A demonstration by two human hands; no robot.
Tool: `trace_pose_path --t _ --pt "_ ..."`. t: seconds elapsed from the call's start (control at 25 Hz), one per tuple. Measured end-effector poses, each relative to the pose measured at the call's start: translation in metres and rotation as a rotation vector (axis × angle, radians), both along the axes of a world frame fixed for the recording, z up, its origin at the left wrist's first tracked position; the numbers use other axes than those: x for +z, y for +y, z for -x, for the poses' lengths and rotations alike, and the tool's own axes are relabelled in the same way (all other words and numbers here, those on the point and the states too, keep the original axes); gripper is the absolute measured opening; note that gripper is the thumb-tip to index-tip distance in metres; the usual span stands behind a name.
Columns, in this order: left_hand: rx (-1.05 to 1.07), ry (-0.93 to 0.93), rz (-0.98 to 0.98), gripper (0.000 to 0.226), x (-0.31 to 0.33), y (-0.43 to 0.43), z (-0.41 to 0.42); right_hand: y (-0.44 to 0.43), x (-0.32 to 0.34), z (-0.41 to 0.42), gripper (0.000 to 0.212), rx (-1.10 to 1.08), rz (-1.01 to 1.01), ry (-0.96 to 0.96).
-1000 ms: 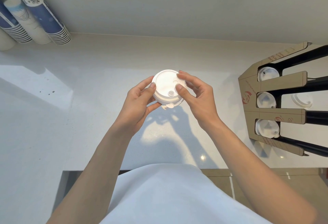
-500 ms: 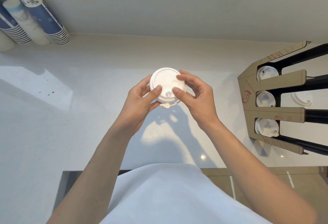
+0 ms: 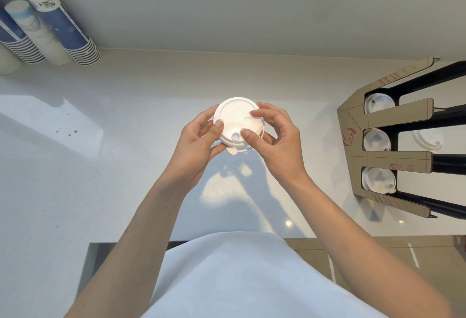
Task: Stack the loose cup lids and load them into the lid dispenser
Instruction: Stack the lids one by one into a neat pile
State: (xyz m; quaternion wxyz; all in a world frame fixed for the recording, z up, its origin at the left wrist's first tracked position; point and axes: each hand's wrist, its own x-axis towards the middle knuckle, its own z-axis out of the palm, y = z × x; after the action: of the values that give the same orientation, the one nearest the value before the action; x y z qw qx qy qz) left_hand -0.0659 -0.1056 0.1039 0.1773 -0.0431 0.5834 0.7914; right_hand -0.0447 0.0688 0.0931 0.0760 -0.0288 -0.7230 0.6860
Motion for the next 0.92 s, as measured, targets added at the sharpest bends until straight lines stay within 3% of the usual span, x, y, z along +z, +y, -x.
trace_pose_path --t 0.16,0.36,0.8,0.92 --pt "0.011 -0.020 -0.002 0.037 -0.001 -0.002 0.000 -0.004 -0.001 -0.002 0.045 -0.033 0.045 -0.046" --pt "0.063 -0.069 0.016 0.042 -0.005 0.001 -0.002 -0.001 -0.005 0.003 0.034 -0.048 0.057 -0.267" --pt "0.145 -0.168 0.079 0.035 -0.023 -0.007 -0.005 -0.003 -0.031 0.009 0.038 -0.015 0.082 -0.321" --pt "0.218 -0.204 0.098 0.036 -0.027 -0.012 -0.005 0.007 -0.050 0.022 0.043 -0.045 -0.018 -0.429"
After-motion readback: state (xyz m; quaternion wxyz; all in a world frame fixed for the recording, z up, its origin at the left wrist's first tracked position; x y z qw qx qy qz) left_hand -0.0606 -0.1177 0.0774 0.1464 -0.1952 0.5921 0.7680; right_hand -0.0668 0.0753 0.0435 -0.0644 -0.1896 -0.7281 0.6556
